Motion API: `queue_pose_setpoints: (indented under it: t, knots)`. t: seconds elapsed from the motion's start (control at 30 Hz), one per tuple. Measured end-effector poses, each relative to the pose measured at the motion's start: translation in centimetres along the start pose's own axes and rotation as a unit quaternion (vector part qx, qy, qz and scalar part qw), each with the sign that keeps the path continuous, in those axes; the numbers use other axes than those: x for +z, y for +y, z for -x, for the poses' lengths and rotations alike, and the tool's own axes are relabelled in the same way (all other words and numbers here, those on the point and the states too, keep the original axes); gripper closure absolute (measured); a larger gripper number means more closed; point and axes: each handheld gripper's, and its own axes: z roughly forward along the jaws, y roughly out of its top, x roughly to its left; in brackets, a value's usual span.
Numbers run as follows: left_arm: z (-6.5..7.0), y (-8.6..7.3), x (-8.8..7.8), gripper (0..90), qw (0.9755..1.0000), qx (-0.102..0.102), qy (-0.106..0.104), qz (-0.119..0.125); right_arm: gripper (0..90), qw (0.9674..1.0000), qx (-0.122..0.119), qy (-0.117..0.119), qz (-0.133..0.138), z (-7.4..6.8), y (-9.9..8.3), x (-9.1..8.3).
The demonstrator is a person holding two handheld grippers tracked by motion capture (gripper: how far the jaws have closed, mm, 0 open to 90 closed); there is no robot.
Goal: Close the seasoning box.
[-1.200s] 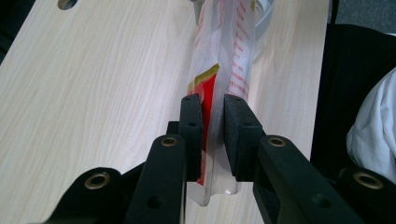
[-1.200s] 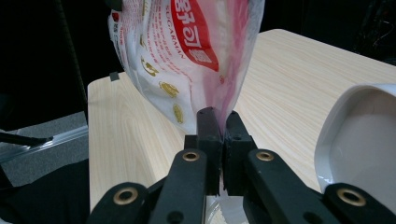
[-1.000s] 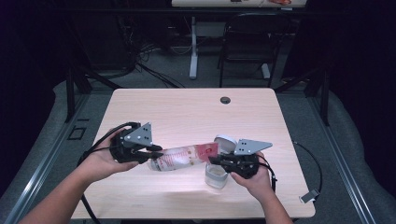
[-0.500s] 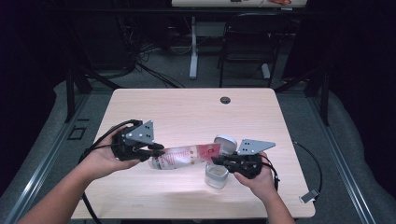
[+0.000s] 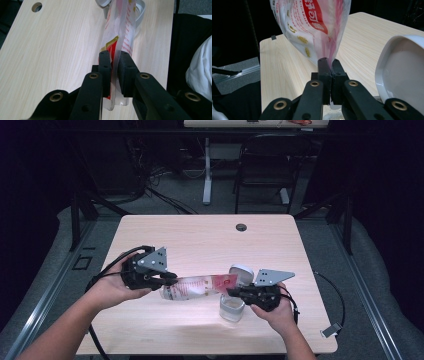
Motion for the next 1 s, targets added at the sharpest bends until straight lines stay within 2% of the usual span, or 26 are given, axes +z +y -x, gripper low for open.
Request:
queue_pose_setpoints:
  t: [0.4,1.0]
  knots:
    - [0.0,1.0,-0.1,82.4,0.9996,0.017,0.002,-0.021,89.4,1.0,0.005,0.0,0.004,0.1,-0.1,0.0]
    - [-0.4,2.6,-0.1,83.0,0.9979,0.026,-0.008,-0.058,89.4,1.0,0.008,-0.001,0.005,0.2,-0.3,-0.1]
